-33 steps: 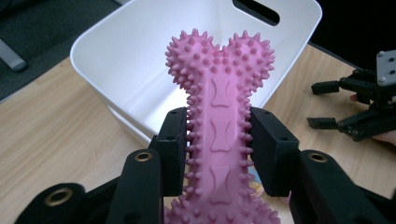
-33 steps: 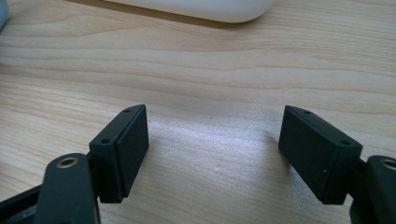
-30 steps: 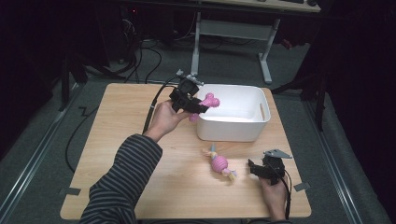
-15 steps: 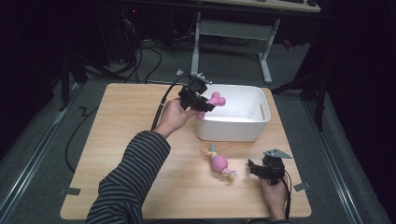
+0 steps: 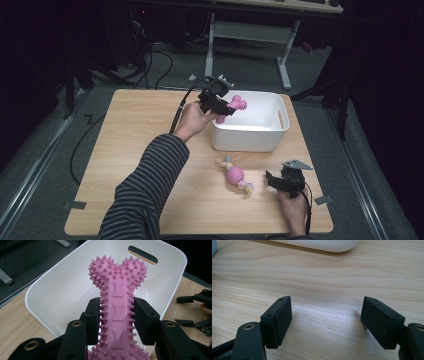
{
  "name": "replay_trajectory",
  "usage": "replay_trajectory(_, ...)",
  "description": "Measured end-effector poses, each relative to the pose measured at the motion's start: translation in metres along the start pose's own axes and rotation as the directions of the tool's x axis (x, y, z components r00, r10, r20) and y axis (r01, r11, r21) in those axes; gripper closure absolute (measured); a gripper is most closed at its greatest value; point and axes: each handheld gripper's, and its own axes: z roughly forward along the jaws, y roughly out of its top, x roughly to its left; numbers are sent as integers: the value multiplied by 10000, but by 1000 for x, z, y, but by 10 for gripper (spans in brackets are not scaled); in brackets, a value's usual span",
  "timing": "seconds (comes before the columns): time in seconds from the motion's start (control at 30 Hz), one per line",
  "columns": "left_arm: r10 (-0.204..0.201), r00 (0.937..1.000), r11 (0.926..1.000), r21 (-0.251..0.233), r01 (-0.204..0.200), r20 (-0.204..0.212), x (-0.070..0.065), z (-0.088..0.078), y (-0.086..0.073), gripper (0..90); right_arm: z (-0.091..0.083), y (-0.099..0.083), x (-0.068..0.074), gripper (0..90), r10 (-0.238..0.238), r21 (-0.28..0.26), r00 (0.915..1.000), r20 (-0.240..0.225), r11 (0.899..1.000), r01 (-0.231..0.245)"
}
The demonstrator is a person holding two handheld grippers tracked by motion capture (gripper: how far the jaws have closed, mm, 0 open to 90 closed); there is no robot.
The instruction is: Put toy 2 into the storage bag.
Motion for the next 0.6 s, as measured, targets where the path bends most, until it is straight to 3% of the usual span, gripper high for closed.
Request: replay_trajectory(0.6, 213, 9995, 9996, 177, -209, -226, -2, 22, 2, 588, 0, 0, 0, 252, -8, 17, 10000, 1, 10000, 8)
